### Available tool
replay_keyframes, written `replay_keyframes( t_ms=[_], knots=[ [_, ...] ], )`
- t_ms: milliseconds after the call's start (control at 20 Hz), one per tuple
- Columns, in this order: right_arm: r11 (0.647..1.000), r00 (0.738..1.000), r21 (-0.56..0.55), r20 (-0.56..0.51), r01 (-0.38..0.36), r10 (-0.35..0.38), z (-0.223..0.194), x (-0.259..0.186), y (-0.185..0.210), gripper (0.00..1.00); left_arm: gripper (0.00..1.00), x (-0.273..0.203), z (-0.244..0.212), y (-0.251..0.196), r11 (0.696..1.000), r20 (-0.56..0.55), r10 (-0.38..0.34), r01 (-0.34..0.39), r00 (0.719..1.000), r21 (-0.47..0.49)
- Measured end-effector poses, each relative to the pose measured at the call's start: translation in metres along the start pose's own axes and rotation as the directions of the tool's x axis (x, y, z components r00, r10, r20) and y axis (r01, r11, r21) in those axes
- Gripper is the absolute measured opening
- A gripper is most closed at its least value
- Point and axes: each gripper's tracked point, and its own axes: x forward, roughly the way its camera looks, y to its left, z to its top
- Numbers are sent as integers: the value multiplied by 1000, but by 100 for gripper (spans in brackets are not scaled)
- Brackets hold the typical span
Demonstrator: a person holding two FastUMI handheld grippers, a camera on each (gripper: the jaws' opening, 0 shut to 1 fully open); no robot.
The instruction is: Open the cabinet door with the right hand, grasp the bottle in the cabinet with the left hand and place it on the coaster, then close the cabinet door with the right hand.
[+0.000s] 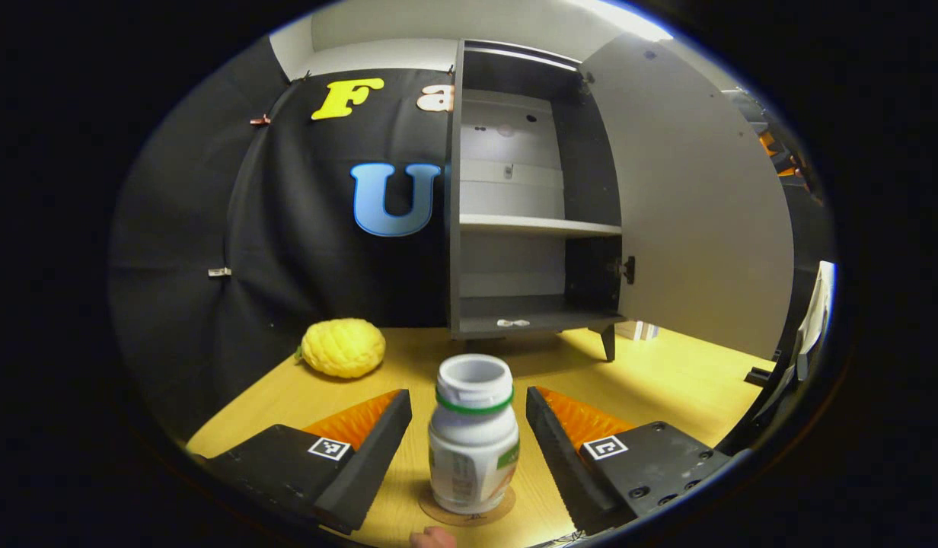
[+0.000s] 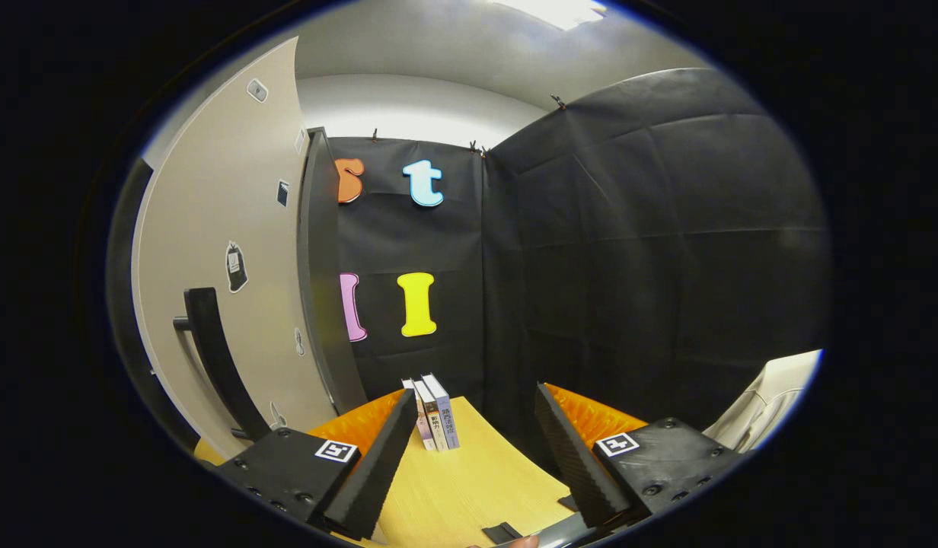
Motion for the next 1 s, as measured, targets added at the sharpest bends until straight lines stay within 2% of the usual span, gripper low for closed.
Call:
replay_keyframes(
  t_ms=[250, 400, 550, 650, 850, 1000],
  knots=[
    [998, 998, -7, 9, -59, 60, 5, 3, 21, 98, 95, -6, 69, -2, 996, 2, 65, -65, 998, -57],
    [995, 996, 57, -5, -83, 84, 5, 5, 27, 98, 95, -9, 124, 0, 993, 23, 114, -114, 993, -14],
    [992, 994, 75, -18, -106, 108, 4, 5, 33, 98, 93, -10, 175, 0, 988, 54, 142, -145, 988, 55],
    [987, 991, 88, -8, -131, 132, 9, 1, 41, 98, 95, -13, 200, -7, 989, 68, 139, -141, 988, 38],
    [983, 985, 72, -13, -168, 170, 7, -6, 56, 98, 95, -22, 240, -19, 990, 84, 130, -124, 988, -66],
    [978, 978, 42, -27, -205, 206, 2, -10, 67, 98, 95, -21, 262, -27, 992, 107, 104, -97, 989, -75]
  ],
)
